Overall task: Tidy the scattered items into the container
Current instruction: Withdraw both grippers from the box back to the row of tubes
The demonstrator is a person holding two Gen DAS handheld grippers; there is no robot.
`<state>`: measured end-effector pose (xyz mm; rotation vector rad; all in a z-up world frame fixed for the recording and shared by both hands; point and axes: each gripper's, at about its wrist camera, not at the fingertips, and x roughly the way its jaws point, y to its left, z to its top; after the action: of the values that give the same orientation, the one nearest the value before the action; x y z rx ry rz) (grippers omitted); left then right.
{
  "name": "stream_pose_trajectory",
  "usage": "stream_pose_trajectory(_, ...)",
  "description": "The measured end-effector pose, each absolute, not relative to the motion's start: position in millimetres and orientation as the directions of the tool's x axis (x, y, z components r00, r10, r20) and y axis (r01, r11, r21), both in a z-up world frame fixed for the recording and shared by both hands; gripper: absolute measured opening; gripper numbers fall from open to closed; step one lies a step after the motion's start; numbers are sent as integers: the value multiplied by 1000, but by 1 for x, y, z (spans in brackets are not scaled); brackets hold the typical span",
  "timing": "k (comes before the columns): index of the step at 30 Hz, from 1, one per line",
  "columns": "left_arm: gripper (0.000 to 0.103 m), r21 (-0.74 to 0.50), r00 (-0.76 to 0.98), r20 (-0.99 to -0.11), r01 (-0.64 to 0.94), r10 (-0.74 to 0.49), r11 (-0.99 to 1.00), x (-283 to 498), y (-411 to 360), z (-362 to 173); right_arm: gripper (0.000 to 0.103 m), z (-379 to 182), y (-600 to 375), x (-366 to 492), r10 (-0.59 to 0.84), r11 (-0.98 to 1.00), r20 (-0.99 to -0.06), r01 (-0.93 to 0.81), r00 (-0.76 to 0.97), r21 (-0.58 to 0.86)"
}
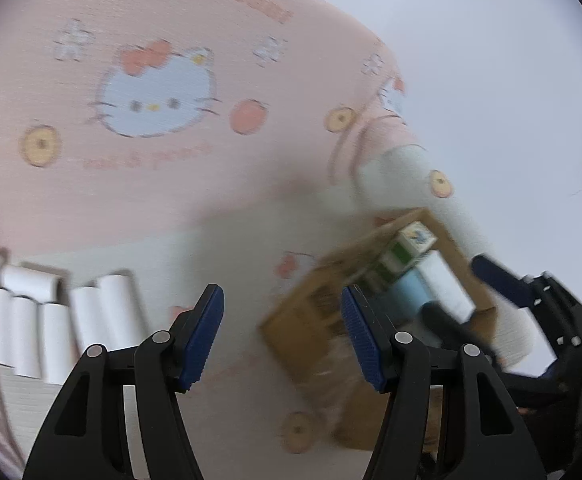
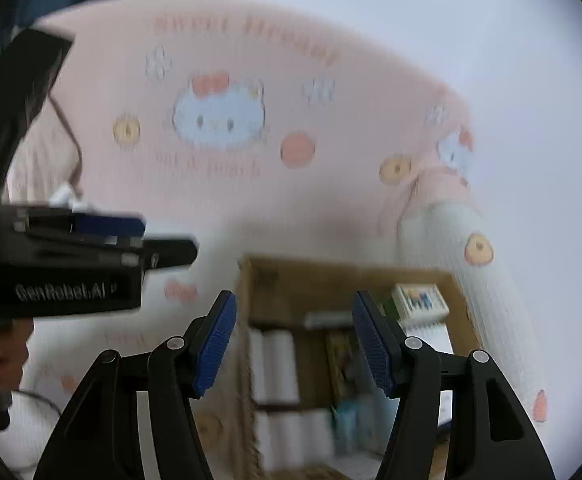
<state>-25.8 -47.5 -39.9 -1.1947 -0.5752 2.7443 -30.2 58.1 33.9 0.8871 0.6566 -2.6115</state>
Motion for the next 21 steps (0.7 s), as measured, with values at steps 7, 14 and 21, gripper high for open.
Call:
stream_pose_trajectory(7, 65, -226, -680, -732, 202, 29, -953, 13, -91, -67, 61, 11, 10, 17, -296, -731, -517, 539, -803, -419)
stream_pose_trajectory(14, 65, -375, -627, -774, 343, 87, -861, 35, -138, -110, 63, -24, -26, 25, -392, -673, -588, 657, -707, -341)
stream_pose_trajectory(21, 58, -514, -627, -761, 426, 167, -744, 42, -166, -143, 64, -65, -41, -3, -425, -705, -664, 685, -615, -183)
